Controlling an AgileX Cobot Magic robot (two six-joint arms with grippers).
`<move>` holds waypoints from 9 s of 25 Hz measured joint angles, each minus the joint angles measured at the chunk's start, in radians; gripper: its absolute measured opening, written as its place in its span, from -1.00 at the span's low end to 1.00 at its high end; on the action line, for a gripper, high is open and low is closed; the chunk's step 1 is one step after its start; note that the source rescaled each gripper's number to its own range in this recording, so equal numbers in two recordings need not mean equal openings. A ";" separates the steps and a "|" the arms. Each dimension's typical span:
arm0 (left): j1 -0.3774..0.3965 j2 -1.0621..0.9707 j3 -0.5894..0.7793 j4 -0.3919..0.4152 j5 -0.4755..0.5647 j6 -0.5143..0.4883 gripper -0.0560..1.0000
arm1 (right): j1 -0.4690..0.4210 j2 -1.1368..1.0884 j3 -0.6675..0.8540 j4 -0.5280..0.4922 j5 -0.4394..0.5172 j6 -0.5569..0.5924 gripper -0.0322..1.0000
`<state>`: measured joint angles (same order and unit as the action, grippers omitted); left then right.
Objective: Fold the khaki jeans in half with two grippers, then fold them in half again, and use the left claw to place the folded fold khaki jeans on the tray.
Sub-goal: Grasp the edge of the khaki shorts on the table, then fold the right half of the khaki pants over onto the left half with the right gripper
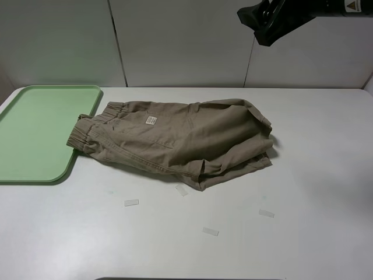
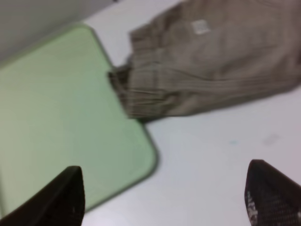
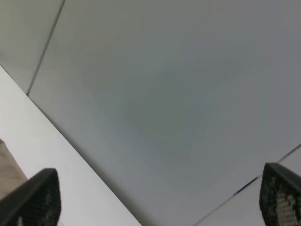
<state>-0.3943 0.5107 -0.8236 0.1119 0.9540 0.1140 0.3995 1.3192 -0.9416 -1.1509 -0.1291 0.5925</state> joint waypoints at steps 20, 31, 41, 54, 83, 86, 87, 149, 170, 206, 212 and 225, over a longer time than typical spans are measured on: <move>0.000 -0.504 0.293 -0.036 -0.215 -0.069 0.48 | 0.000 0.000 0.000 0.005 -0.009 0.000 0.85; -0.001 -0.517 0.339 -0.134 -0.111 -0.053 0.48 | 0.000 0.000 0.000 0.010 -0.014 0.000 0.85; -0.001 -0.518 0.324 -0.159 -0.054 -0.064 0.48 | 0.000 0.000 0.000 0.046 -0.014 0.000 0.85; -0.001 -0.518 0.331 -0.138 0.102 -0.080 0.48 | 0.000 0.000 0.000 0.048 -0.014 0.000 0.85; 0.196 -0.518 0.331 -0.136 0.102 -0.081 0.48 | 0.000 0.000 0.000 0.435 0.366 -0.023 0.85; 0.196 -0.518 0.331 -0.136 0.102 -0.081 0.48 | 0.000 0.000 0.000 0.481 0.462 -0.070 0.85; 0.196 -0.518 0.331 -0.136 0.102 -0.081 0.48 | 0.000 0.000 0.000 0.501 0.497 -0.092 0.85; 0.196 -0.518 0.331 -0.081 0.102 -0.082 0.48 | -0.293 0.792 -0.266 1.713 0.600 -1.243 0.74; 0.196 -0.518 0.331 -0.081 0.105 -0.082 0.48 | -0.287 0.815 -0.271 1.845 0.703 -1.267 -0.35; 0.196 -0.518 0.331 -0.081 0.105 -0.082 0.48 | -0.362 0.487 -0.383 0.863 0.936 -0.939 -0.82; 0.196 -0.518 0.331 -0.081 0.105 -0.082 0.48 | -0.344 0.487 -0.383 0.808 0.968 -0.935 -0.82; 0.196 -0.518 0.331 -0.081 0.105 -0.082 0.48 | -0.102 0.487 -0.383 0.817 0.959 -0.935 -0.82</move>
<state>-0.1987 -0.0071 -0.4921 0.0314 1.0587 0.0318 0.2975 1.8060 -1.3248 -0.3342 0.8298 -0.3420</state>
